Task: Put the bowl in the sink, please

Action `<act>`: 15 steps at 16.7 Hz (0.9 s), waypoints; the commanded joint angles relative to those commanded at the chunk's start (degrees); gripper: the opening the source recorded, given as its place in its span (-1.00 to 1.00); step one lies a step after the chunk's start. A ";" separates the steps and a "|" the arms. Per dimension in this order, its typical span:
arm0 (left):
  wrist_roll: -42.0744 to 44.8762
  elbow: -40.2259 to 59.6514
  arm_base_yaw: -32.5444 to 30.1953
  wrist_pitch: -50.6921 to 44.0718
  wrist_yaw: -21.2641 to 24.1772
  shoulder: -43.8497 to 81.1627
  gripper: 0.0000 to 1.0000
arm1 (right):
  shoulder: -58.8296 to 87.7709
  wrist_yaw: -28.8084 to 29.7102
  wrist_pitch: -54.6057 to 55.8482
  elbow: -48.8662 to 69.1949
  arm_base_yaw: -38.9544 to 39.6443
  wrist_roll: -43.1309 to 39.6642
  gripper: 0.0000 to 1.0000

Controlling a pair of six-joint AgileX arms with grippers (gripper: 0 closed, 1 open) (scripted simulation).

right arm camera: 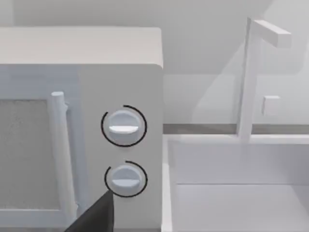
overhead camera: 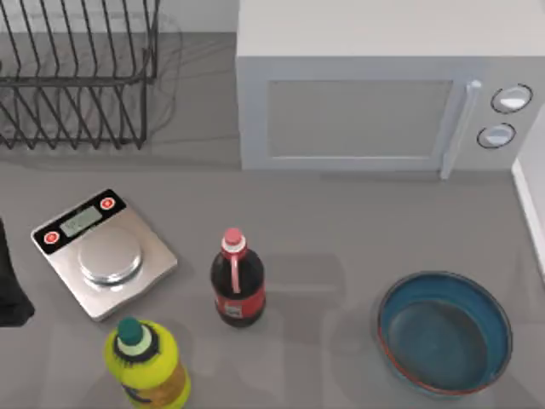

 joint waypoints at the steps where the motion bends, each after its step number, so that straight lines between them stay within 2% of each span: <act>1: 0.00 0.00 0.00 0.00 0.00 0.00 1.00 | 0.00 0.00 0.00 0.00 0.00 0.00 1.00; 4: 0.00 0.00 0.00 0.00 0.00 0.00 1.00 | 1.94 -0.05 -1.88 1.90 0.73 0.72 1.00; 7: 0.00 0.00 0.00 0.00 0.00 0.00 1.00 | 9.30 -0.07 -8.67 8.77 3.08 3.15 1.00; 15: 0.00 0.00 0.00 0.00 0.00 0.00 1.00 | 50.96 0.05 -40.50 37.17 12.94 13.38 1.00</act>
